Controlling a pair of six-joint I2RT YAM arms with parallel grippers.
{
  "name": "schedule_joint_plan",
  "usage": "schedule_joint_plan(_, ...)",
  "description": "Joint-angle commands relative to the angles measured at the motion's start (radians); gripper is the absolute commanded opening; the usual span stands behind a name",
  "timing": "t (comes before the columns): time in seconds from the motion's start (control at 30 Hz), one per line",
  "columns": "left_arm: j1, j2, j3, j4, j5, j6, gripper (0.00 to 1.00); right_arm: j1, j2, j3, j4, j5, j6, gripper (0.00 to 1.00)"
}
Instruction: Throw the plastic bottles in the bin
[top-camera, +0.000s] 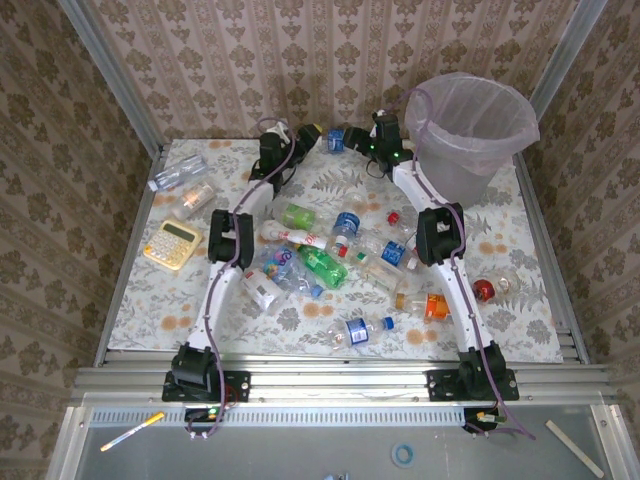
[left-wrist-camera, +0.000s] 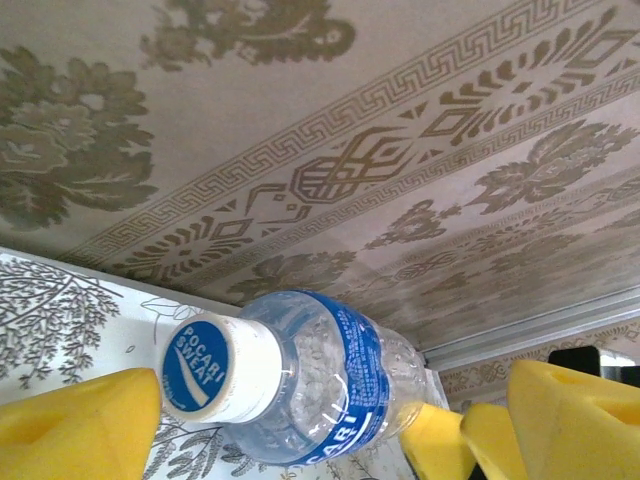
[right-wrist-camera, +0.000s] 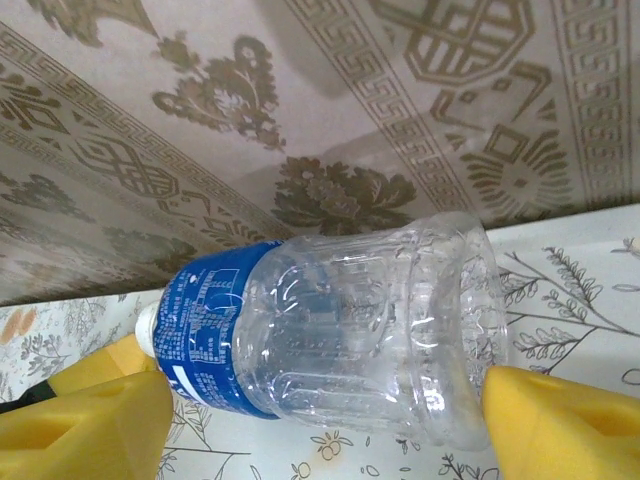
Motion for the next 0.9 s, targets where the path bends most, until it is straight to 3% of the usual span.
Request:
schedule_joint_plan(0.0, -0.009, 0.021, 0.047, 0.016, 0.011, -0.007, 0.90, -0.010, 0.049, 0.029, 0.053, -0.056, 0.056, 0.82)
schedule_joint_plan(0.27, 0.001, 0.005, 0.006, 0.061, 0.081, -0.020, 0.83, 0.011, 0.033, 0.026, 0.075, -0.148, 0.024, 0.79)
schedule_joint_plan(0.5, 0.029, -0.158, -0.335, 0.266, 0.116, -0.044, 0.73, 0.034, -0.062, -0.145, 0.122, -0.170, 0.010, 0.73)
schedule_joint_plan(0.87, 0.032, -0.390, -0.750, 0.399, 0.202, 0.011, 0.70, 0.113, -0.261, -0.434, 0.135, -0.177, -0.068, 0.69)
